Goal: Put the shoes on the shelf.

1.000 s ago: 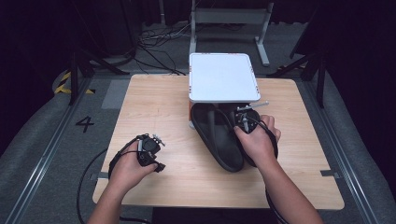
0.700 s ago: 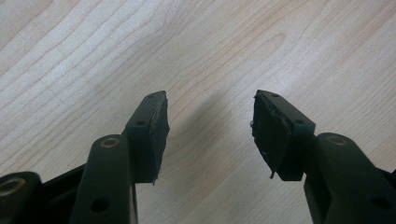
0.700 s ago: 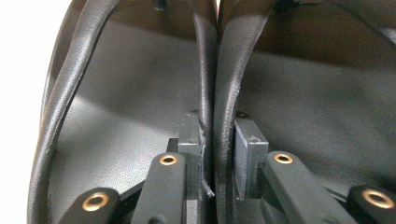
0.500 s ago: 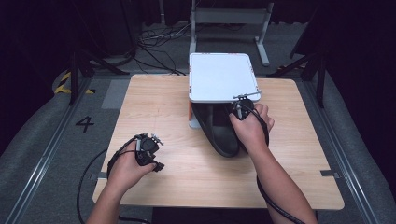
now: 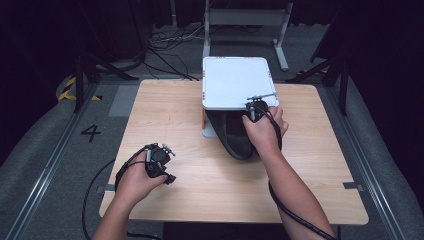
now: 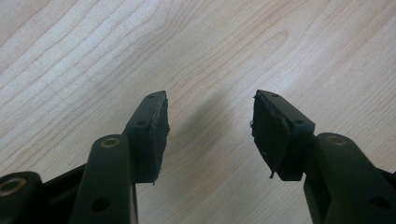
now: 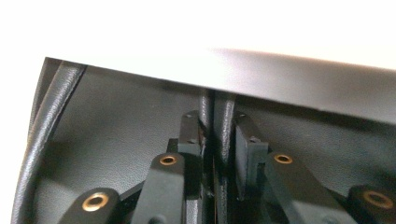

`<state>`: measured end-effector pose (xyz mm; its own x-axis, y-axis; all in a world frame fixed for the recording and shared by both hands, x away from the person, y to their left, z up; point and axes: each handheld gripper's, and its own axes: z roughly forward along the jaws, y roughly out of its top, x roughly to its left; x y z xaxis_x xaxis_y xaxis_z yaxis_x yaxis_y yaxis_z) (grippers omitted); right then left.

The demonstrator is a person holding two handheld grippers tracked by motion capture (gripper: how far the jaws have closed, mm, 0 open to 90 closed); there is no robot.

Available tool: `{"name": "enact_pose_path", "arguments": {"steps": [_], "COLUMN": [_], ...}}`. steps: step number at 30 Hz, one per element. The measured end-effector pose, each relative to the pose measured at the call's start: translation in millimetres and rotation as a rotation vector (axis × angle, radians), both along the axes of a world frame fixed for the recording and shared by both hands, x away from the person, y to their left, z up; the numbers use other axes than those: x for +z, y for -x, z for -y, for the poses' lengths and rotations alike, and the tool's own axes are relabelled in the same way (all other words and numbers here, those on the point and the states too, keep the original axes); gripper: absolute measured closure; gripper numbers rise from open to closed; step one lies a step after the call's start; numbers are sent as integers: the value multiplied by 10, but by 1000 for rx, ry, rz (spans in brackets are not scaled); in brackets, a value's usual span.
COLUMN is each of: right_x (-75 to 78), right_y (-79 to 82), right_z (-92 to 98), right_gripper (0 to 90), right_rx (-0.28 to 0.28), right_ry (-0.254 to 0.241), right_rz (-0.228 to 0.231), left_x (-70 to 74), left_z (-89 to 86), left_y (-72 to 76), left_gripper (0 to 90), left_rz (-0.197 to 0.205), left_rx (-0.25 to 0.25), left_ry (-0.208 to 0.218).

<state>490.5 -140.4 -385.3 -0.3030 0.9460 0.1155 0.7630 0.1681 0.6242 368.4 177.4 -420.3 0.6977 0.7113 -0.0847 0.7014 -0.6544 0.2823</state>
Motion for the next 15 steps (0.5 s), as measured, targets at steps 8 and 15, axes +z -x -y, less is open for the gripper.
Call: {"name": "enact_pose_path", "arguments": {"steps": [8,15], "right_x": [-32,-95], "right_y": [-68,-44], "right_z": [-99,-58], "right_gripper": [738,453], "right_rx": [-21,26], "right_ry": [-18,-89], "right_rz": [60,180], "left_x": [-13,-12], "left_z": [29,37], "left_y": [-13,-30], "left_gripper": [467,467], "left_rz": [-5,-4], "left_rx": [-11,-19], "left_ry": [-5,-7]}}
